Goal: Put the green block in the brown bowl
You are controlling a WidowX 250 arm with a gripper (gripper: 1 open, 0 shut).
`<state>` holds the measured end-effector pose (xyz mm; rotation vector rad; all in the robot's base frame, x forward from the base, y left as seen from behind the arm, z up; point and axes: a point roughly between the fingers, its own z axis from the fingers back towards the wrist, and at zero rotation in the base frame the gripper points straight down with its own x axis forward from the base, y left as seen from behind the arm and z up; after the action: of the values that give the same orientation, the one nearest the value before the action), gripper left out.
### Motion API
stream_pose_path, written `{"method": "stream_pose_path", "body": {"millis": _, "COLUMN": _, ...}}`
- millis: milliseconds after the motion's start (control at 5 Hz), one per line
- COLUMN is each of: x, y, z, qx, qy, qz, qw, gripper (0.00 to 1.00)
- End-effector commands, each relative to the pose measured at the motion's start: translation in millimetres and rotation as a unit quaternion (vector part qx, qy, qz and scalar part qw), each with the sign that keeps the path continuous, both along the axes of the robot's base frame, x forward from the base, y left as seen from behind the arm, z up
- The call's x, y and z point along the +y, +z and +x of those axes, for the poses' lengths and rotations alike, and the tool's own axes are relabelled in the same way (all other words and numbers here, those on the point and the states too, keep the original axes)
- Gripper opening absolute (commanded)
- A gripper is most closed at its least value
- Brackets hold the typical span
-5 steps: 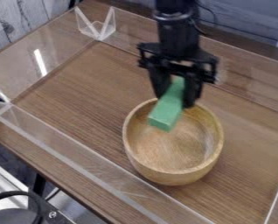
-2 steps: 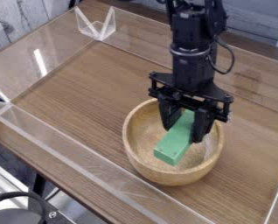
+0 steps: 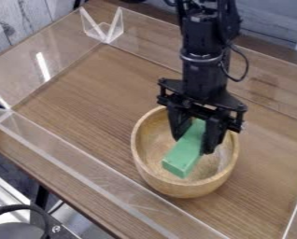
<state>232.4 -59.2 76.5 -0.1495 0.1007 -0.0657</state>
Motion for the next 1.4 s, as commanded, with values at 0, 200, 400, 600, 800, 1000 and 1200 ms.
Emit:
{"method": "stream_pose_path", "body": {"millis": 0, "x": 1.0, "y": 15.6, "z": 6.0, "qx": -0.034, "qy": 0.000, "qz": -0.002, "qw": 0.9994, "gripper": 0.00}}
{"method": "stream_pose_path", "body": {"millis": 200, "x": 1.6, "y": 15.5, "z": 5.4, "qx": -0.032, "qy": -0.001, "qz": -0.001, "qw": 0.9995, "gripper": 0.00}}
{"method": "stream_pose_path", "body": {"millis": 400, "x": 2.3, "y": 15.4, "z": 4.9, "qx": -0.031, "qy": -0.002, "qz": 0.000, "qw": 0.9995, "gripper": 0.00}}
{"method": "stream_pose_path", "body": {"millis": 600, "x": 2.8, "y": 15.2, "z": 4.4, "qx": -0.030, "qy": -0.002, "qz": 0.000, "qw": 0.9995, "gripper": 0.00}}
{"method": "stream_pose_path", "body": {"millis": 800, "x": 3.4, "y": 15.0, "z": 3.9, "qx": -0.029, "qy": -0.003, "qz": 0.001, "qw": 0.9996, "gripper": 0.00}}
{"method": "stream_pose_path", "body": {"millis": 1000, "x": 3.8, "y": 14.9, "z": 3.5, "qx": -0.028, "qy": -0.004, "qz": 0.002, "qw": 0.9996, "gripper": 0.00}}
{"method": "stream_pose_path", "body": {"millis": 1200, "x": 4.8, "y": 17.5, "z": 3.6, "qx": -0.027, "qy": -0.002, "qz": 0.001, "qw": 0.9996, "gripper": 1.00}}
